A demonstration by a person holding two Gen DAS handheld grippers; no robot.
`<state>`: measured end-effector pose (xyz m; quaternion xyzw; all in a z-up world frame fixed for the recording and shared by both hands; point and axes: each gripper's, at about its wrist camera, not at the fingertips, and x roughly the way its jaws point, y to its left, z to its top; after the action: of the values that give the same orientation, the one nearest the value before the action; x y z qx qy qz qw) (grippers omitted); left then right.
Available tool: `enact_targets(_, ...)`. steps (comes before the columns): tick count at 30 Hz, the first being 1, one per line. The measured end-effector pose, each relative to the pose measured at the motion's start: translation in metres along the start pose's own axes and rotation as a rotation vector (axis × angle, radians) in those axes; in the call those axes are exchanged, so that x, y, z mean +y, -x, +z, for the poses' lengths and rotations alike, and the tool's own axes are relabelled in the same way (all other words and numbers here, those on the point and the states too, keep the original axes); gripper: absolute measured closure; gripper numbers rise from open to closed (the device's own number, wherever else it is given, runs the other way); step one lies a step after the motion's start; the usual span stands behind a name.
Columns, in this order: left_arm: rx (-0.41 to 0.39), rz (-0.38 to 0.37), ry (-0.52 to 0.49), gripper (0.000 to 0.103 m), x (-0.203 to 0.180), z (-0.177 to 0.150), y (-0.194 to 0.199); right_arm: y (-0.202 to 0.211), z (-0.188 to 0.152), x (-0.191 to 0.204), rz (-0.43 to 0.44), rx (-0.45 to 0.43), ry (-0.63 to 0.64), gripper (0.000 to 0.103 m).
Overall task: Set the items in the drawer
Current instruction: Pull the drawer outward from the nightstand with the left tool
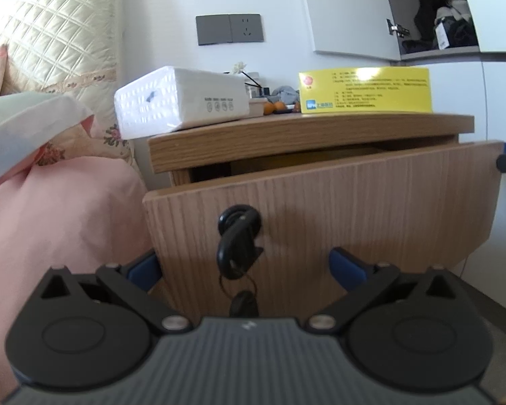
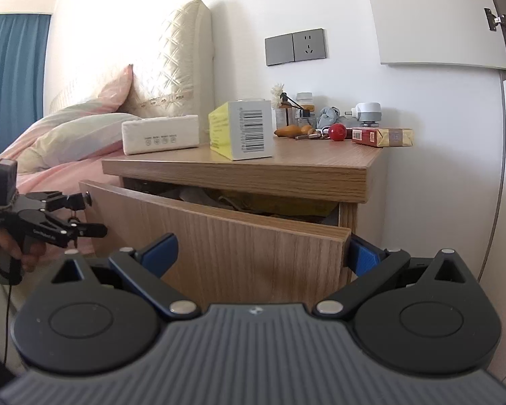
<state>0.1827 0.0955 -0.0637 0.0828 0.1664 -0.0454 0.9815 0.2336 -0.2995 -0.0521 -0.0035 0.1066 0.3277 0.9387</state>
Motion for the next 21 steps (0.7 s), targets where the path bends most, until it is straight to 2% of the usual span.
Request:
enact_targets(5,-0.008,-0.021,0.030,0.000,0.003,-0.001,0.013,0.012,-0.002,0.005,0.017,0.006,-0.001,0.000)
enact_targets(8,-0.024,-0.041,0.016,0.000,0.005,-0.001,0.016,0.018,-0.005,0.007,0.021,-0.011,-0.024,0.000)
enact_targets(14,-0.035,-0.065,0.000,0.000,0.007,-0.001,0.014,0.017,-0.008,0.008,0.002,-0.051,-0.053,0.000)
enact_targets(21,-0.033,-0.061,0.003,0.000,0.005,-0.002,0.015,0.006,-0.003,0.015,-0.036,-0.025,-0.012,0.000)
